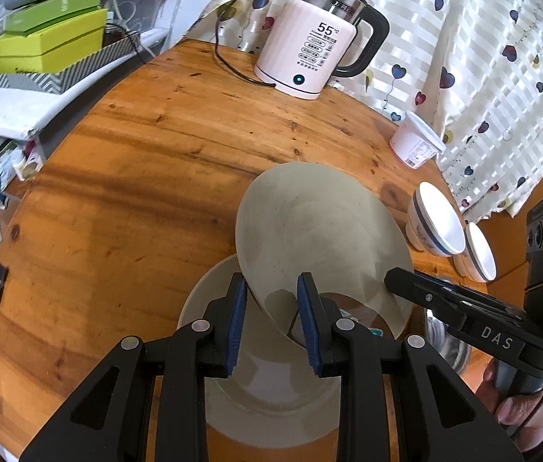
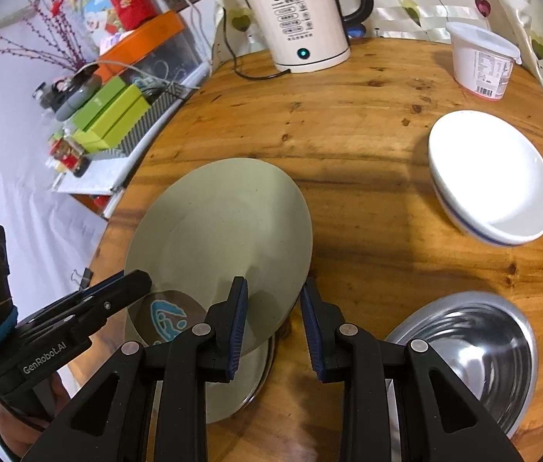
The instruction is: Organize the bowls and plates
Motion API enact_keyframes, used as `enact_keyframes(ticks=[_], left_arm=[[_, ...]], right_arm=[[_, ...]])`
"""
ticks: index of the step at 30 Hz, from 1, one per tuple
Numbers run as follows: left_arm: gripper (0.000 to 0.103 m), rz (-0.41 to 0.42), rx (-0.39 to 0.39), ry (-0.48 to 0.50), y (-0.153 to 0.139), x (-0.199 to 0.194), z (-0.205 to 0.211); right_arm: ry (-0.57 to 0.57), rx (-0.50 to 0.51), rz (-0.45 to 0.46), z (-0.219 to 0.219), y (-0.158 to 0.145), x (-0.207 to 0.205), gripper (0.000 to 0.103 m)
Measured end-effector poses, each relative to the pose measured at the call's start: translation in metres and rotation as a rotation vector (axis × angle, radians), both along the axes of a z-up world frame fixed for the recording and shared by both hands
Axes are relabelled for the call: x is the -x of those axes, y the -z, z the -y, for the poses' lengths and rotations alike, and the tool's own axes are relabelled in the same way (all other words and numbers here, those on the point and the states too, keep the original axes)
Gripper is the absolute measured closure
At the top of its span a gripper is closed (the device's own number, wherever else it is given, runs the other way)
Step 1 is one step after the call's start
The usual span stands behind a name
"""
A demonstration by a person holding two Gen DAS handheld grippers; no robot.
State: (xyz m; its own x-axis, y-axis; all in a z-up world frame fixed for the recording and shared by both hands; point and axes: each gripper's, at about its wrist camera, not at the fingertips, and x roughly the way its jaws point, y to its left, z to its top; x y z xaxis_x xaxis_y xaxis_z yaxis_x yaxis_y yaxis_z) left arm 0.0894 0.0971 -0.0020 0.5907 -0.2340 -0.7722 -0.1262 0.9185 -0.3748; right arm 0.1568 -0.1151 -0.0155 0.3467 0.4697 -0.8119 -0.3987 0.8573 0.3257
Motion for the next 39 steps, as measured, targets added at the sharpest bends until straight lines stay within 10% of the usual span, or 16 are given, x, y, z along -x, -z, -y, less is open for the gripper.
enact_keyframes(ticks=[39], left_arm=[[0.075, -0.008, -0.041, -0.067, 0.019, 0.062, -0.003]], right_arm=[[-0.094, 0.033, 0.001, -0.017, 0.018, 0.046, 0.075]])
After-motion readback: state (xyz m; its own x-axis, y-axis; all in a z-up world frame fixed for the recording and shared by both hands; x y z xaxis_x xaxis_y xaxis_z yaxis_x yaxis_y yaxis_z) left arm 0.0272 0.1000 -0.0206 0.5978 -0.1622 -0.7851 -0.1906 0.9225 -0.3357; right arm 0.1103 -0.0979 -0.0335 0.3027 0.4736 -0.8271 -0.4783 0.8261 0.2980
